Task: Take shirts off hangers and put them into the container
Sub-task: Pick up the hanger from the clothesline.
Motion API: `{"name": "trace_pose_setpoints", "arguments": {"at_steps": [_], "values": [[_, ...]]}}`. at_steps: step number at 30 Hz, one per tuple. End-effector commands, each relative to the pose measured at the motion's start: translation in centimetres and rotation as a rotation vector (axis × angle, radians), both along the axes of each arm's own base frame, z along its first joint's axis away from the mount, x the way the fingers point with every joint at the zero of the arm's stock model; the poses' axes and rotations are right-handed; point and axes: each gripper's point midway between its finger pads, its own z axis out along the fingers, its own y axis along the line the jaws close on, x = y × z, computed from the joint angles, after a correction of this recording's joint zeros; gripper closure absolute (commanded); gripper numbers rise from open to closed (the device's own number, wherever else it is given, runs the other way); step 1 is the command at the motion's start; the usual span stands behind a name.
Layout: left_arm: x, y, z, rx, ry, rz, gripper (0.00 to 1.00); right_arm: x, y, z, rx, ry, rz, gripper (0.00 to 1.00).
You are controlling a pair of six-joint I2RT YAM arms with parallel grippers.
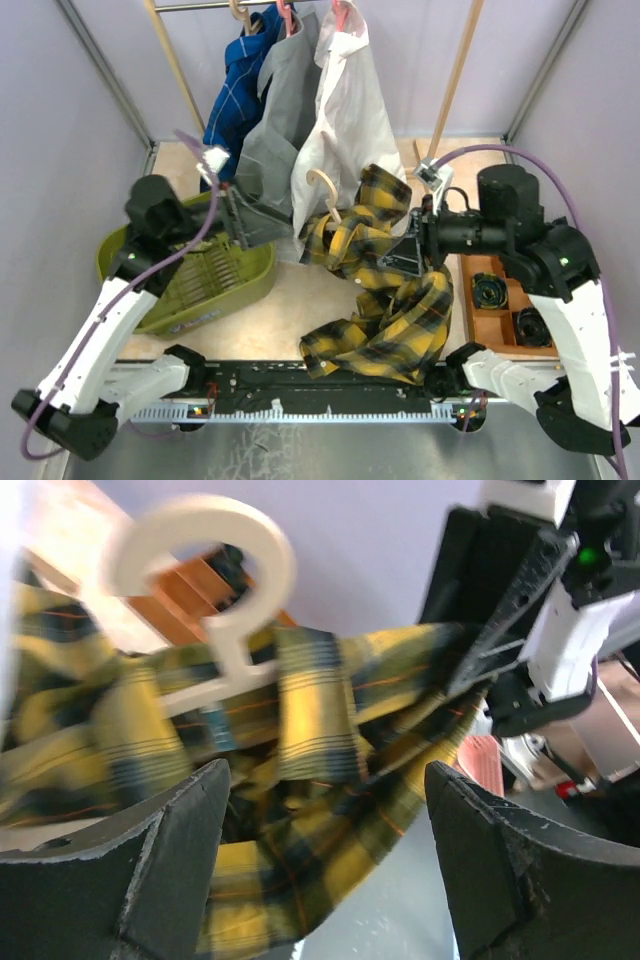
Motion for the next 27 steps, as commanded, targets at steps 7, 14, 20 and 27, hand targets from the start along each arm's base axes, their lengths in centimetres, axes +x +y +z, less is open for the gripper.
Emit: {"name": "trace_pose_setpoints", "arguments": {"at_steps": [7, 14, 20, 27], "values": [[1.3, -5.2, -3.0, -0.065, 0.006, 0.148, 0.26, 0.5, 1.8, 1.6, 0.107, -0.109, 0.101, 1.0], [1.7, -8.5, -4.1, -0.044, 0.003, 0.129, 0.28, -0.8, 1.4, 2.0, 0.135, -0.133, 0.121, 1.0], [2.2, -9.0, -4.4, -0.061, -0.013, 0.18, 0.29, -1.4, 1.4, 1.6, 0.134, -0.124, 0.143, 1.0], [2.4, -9.0, -3.0, -0.129, -0.058, 0.19, 0.3, -1.9, 1.2, 1.3, 0.128, -0.136, 0.165, 1.0]]}}
